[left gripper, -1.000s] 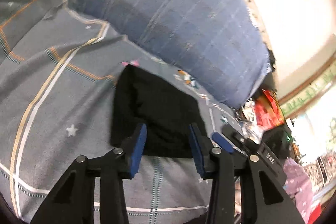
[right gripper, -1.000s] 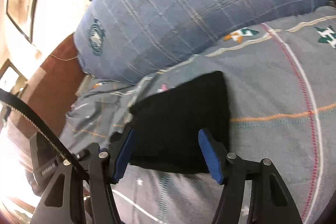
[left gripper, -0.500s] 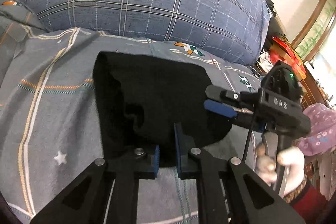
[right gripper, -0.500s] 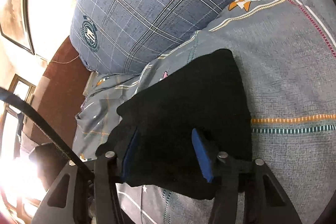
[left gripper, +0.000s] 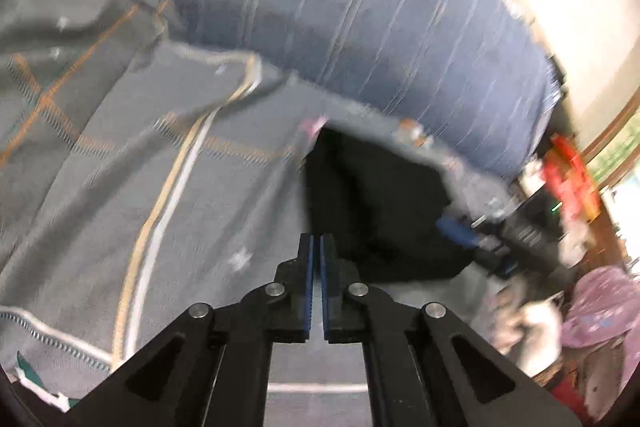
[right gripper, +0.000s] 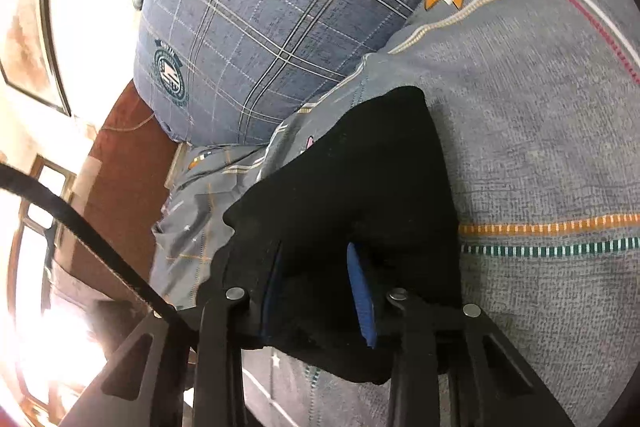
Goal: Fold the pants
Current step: 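Grasp the pants edge with the right tool and fold it over while the left tool presses, then open both tools and pull them back from the folded pants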
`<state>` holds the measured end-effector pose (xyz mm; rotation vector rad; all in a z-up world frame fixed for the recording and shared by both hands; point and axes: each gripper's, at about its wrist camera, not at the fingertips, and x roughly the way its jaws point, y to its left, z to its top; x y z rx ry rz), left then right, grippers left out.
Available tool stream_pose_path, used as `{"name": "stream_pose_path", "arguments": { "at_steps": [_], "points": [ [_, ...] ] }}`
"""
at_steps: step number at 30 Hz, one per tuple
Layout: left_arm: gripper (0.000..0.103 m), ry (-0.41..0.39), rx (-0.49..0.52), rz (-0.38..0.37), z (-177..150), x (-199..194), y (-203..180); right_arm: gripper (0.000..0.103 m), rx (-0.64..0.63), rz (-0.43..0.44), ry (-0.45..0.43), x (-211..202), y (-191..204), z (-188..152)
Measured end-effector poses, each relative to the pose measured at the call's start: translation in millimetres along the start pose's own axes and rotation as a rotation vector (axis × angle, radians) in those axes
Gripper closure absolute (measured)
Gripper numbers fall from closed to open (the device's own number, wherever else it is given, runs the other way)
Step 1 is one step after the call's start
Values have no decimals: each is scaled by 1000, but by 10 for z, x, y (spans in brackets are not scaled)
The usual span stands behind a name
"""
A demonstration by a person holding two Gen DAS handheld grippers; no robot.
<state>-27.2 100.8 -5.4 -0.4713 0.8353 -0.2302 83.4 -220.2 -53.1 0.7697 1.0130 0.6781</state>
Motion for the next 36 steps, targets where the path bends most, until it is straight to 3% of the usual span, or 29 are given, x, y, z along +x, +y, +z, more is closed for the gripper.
{"name": "stream_pose_path", "arguments": {
  "at_steps": [1,3,5,6,10,14,17,18,21,25,27,29,31,33,36],
  "points": [
    [93,-6,0,-24,56,11,-69,69,-14,-12,-5,2,23,-8],
    [69,0,-4,-67,178,129,-213,69,-24,-27,-10,10,46,-13],
    [68,9,21,-99,294,345,-390,69,-20,-29,-12,6,48,-12],
    [66,31,54,-71,337,494,-470,69,-10,-23,-13,2,34,-12],
    [65,142,69,145,337,1099,-382,69,16,6,-18,-13,-24,-6],
    [63,123,-1,107,430,947,-226,68,-13,-24,-24,-113,71,10],
    [63,87,-32,121,471,673,-132,45,-107,-105,-124,-437,317,-48],
    [63,79,-48,117,464,571,-81,45,-120,-111,-158,-560,384,-88],
    [63,18,-69,127,373,194,-65,45,-194,-150,-260,-931,652,-310],
    [60,-96,-8,198,132,-347,-328,39,-382,-324,-414,-1264,1173,-843],
    [38,-163,27,247,-16,-647,-508,11,-443,-429,-510,-1389,1370,-1104],
    [24,-242,57,335,-137,-932,-636,0,-474,-515,-607,-1472,1518,-1338],
    [16,-338,90,409,-241,-1206,-746,0,-487,-537,-665,-1512,1596,-1514],
    [4,-438,107,468,-347,-1471,-850,0,-476,-546,-669,-1521,1599,-1576],
    [3,-517,120,493,-442,-1738,-944,0,-431,-554,-622,-1530,1566,-1627]
  ]
}}
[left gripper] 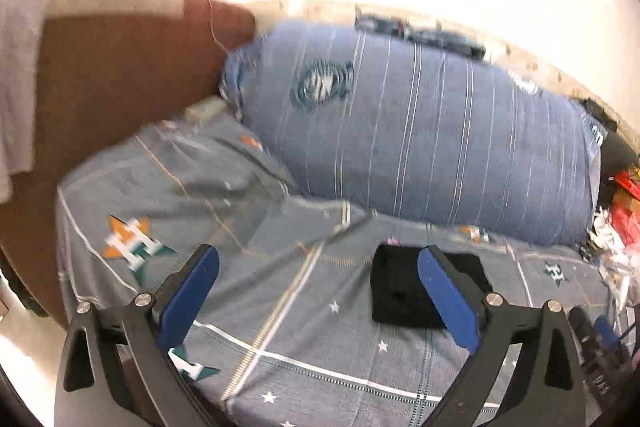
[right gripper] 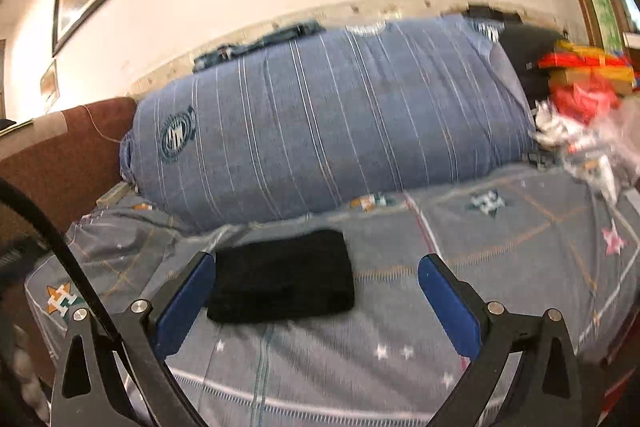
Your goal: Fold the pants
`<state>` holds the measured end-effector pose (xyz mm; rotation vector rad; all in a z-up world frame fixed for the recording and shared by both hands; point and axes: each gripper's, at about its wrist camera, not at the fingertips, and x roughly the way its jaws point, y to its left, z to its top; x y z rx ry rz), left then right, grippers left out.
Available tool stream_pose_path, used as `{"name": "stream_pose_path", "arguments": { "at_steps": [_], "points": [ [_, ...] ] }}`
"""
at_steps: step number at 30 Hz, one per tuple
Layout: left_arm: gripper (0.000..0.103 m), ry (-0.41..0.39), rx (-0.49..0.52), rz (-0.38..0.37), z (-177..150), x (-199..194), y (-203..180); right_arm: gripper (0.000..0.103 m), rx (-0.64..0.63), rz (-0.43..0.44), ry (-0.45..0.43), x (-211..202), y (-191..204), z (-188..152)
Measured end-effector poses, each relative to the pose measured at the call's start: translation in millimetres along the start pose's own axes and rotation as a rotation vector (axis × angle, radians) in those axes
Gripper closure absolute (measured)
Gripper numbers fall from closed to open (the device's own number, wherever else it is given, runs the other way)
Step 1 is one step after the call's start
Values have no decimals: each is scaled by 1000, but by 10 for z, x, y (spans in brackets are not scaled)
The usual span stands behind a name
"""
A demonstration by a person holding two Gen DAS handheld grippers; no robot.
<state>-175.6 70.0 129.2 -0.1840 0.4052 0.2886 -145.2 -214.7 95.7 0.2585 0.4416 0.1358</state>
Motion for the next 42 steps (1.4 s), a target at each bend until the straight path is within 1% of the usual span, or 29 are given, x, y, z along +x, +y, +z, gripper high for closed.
{"name": "stream_pose_path", "arguments": {
  "at_steps": [2,4,8,14,19,21,23,27,33,36,42],
  "points": [
    [3,-40,23,20,8,-154,-27,0,6,10,-2,-58,14,-26],
    [3,-55,48,32,-6,-234,-74,0,-24,27,3,-130,72,-73],
    [3,-23,56,20,-77,-258,-151,0,-104,36,26,-193,175,-210],
    [3,2,101,30,-226,-201,-305,0,-101,38,85,-120,124,-315],
    [3,-18,131,48,-310,-225,-388,0,-104,21,141,-26,121,-398],
    [1,-30,143,51,-318,-239,-404,0,-107,20,158,-5,142,-419],
    [0,-37,145,46,-332,-248,-418,0,-121,24,167,-4,171,-431],
    [0,-8,159,36,-367,-212,-462,0,-148,22,182,17,223,-463],
    [0,83,176,4,-451,-81,-521,0,-155,31,213,71,249,-502],
    [0,112,178,-2,-490,-35,-541,0,-161,29,223,92,261,-514],
    [0,132,184,-5,-529,4,-546,0,-158,25,263,161,256,-566]
  ]
}}
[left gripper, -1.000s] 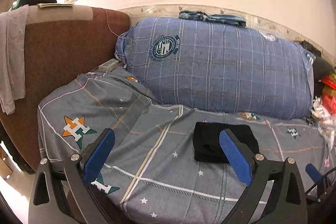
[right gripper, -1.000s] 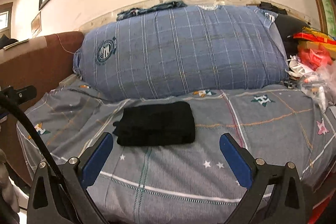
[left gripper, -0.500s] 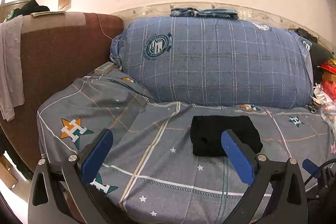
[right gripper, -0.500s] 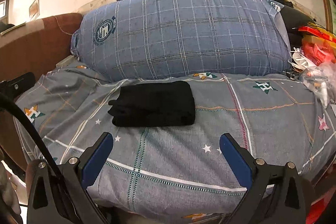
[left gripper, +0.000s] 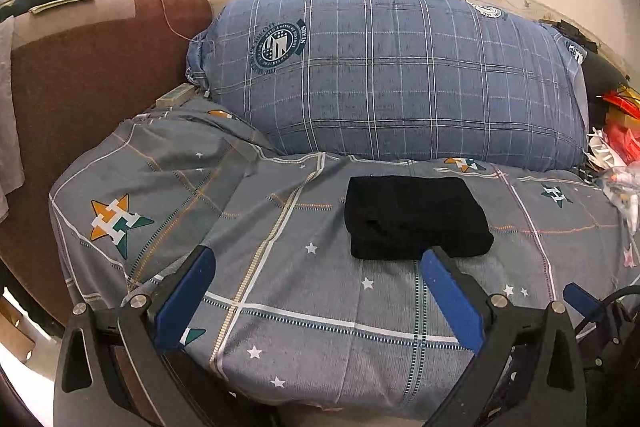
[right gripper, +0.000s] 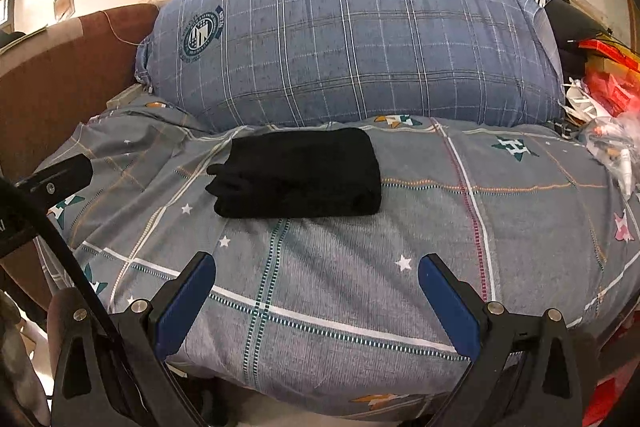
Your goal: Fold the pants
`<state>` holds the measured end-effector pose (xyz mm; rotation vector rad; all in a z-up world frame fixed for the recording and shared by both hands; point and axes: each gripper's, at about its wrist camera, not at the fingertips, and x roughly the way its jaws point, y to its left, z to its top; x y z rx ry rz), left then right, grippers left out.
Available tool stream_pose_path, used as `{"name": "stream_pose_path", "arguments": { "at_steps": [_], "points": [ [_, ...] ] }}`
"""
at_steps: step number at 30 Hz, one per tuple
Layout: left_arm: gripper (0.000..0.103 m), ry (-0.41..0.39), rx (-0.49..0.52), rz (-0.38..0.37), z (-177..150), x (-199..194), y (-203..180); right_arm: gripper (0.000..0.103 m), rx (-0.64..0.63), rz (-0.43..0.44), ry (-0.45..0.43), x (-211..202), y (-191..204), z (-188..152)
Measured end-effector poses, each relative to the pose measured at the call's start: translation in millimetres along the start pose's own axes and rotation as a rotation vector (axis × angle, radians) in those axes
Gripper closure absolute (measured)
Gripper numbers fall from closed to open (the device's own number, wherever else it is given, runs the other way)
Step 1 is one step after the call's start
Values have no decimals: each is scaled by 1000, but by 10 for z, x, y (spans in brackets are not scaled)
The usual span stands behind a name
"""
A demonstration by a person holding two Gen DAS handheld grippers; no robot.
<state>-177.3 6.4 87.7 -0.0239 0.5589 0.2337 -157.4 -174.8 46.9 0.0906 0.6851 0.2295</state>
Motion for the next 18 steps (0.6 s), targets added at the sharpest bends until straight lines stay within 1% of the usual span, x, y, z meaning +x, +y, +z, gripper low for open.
{"name": "stream_pose_path", "arguments": {
  "at_steps": [13,15,18],
  "points": [
    [0,51,-14,-24,-44,110,17,0,-13,-1,16,26,35,-22],
    [0,80,-14,-12,-55,172,-1,0,-16,-3,30,45,38,-28],
    [0,165,-38,-47,-94,296,-33,0,8,-18,75,108,-3,-55]
  ]
}}
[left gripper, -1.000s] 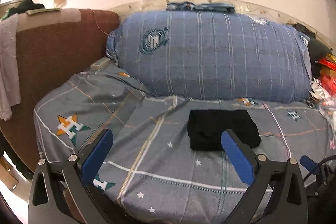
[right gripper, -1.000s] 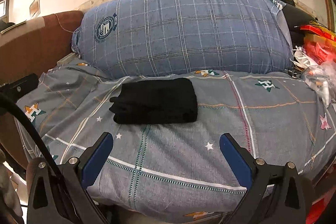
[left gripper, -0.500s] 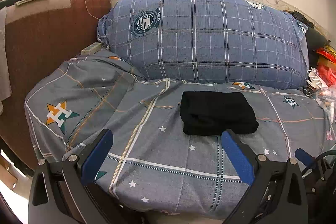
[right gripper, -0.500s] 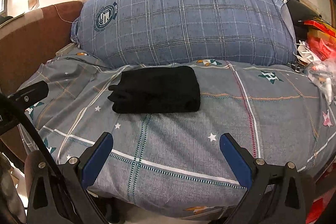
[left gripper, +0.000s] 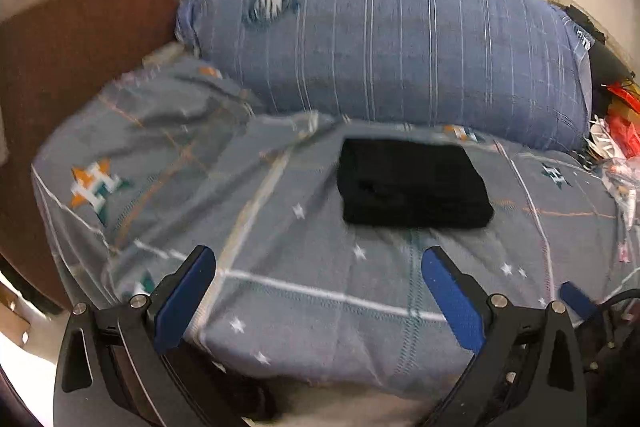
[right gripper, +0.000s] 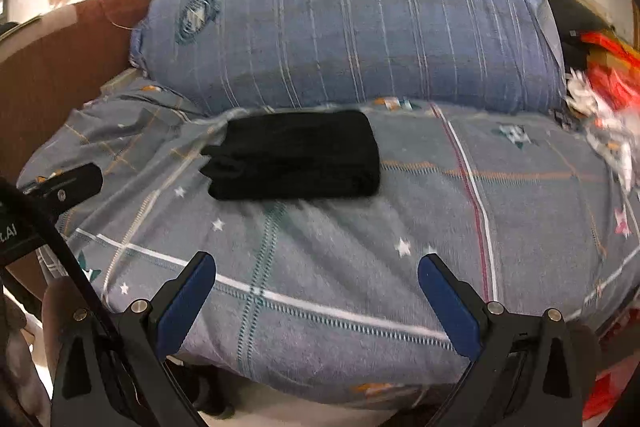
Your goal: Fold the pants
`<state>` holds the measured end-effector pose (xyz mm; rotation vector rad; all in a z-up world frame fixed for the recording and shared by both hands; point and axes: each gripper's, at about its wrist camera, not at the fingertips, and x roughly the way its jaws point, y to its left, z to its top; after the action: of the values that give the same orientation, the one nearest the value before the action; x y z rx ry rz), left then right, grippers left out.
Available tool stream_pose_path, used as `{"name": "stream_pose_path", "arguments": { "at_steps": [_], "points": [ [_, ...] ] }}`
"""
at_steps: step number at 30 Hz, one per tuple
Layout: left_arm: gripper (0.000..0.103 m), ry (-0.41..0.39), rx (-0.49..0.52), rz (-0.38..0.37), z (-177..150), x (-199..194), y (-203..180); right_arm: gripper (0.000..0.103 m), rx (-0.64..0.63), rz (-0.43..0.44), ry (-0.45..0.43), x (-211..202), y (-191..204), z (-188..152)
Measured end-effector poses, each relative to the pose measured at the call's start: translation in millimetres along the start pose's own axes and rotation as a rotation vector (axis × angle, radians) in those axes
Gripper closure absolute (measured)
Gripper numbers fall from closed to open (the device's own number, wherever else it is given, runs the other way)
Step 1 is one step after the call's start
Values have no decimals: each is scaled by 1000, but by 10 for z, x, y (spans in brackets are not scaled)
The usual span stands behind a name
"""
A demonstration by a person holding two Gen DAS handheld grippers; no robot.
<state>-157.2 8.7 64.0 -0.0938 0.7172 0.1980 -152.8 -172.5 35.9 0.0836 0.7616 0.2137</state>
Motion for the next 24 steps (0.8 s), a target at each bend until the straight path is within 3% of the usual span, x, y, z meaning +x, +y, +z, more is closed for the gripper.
{"name": "stream_pose_path", "arguments": {
  "at_steps": [5,14,19,24],
  "points": [
    [0,19,18,0,-61,18,-69,0,45,0,78,154,-56,-72],
    [0,33,-27,-17,-108,148,24,0,17,-9,101,244,20,-147],
    [0,-46,-38,-2,-177,244,92,0,-22,-23,17,294,52,-226],
    [0,21,-61,-8,-185,567,165,0,-36,-57,0,401,41,-189]
  ]
}}
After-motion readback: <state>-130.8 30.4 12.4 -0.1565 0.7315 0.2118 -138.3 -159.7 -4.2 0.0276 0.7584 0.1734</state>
